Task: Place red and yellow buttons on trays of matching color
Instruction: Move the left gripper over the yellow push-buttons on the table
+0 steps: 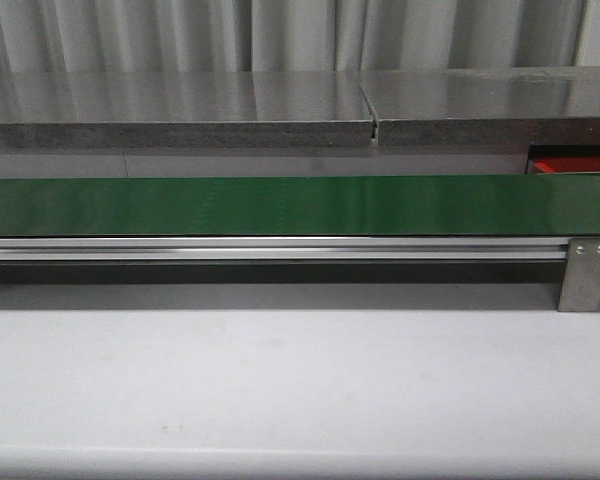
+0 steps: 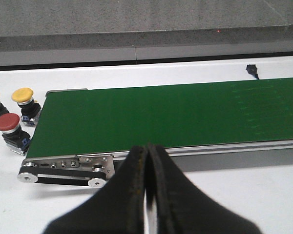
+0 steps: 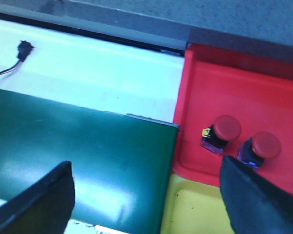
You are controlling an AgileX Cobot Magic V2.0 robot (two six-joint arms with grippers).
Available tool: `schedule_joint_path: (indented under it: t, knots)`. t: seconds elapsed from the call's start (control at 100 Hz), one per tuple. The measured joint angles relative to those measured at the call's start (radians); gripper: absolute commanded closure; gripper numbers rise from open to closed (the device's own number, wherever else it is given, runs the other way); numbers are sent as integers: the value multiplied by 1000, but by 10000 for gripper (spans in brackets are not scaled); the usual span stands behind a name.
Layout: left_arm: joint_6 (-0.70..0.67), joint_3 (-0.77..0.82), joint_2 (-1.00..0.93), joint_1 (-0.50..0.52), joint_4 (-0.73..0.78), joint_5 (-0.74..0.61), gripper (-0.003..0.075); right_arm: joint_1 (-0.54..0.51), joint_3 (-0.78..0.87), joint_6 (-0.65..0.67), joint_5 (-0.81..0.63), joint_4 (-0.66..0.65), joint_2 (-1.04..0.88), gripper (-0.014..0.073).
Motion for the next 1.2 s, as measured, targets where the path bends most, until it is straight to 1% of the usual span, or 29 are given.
schedule_joint_path:
  t: [0.15, 0.27, 0.34, 0.41, 0.46, 0.53, 0.6, 0.72, 0.74, 0.79, 0.81, 0.85, 1.2]
  knots:
    - [0, 0, 0, 0, 0, 0, 741, 70, 183, -43, -80, 0, -166, -9]
    - [0, 0, 0, 0, 0, 0, 741, 86, 316, -50, -117, 0, -289, -7]
    - [0, 0, 0, 0, 0, 0, 741, 86, 388, -52, -125, 0, -356, 17]
    - [0, 0, 0, 0, 0, 0, 741, 86, 457, -52, -130, 0, -421, 65]
    - [0, 0, 0, 0, 0, 0, 741, 86, 501, -52, -132, 0, -465, 115]
    - [0, 0, 0, 0, 0, 0, 741, 86, 555, -52, -143, 0, -522, 209]
    - [0, 0, 0, 0, 0, 0, 741, 86, 597, -54, -155, 0, -568, 328]
    - [0, 0, 0, 0, 0, 0, 741, 86, 630, -54, -159, 0, -618, 573]
    - [0, 0, 0, 0, 0, 0, 741, 86, 631, -54, -159, 0, -620, 599]
    - [0, 0, 0, 0, 0, 0, 741, 86, 632, -54, -161, 0, -628, 695]
    - [0, 0, 0, 0, 0, 0, 741, 86, 632, -54, -161, 0, -630, 717]
    - [0, 0, 0, 0, 0, 0, 741, 86, 632, -54, -163, 0, -630, 707]
    - [0, 0, 0, 0, 0, 0, 741, 86, 634, -54, -167, 0, -630, 712]
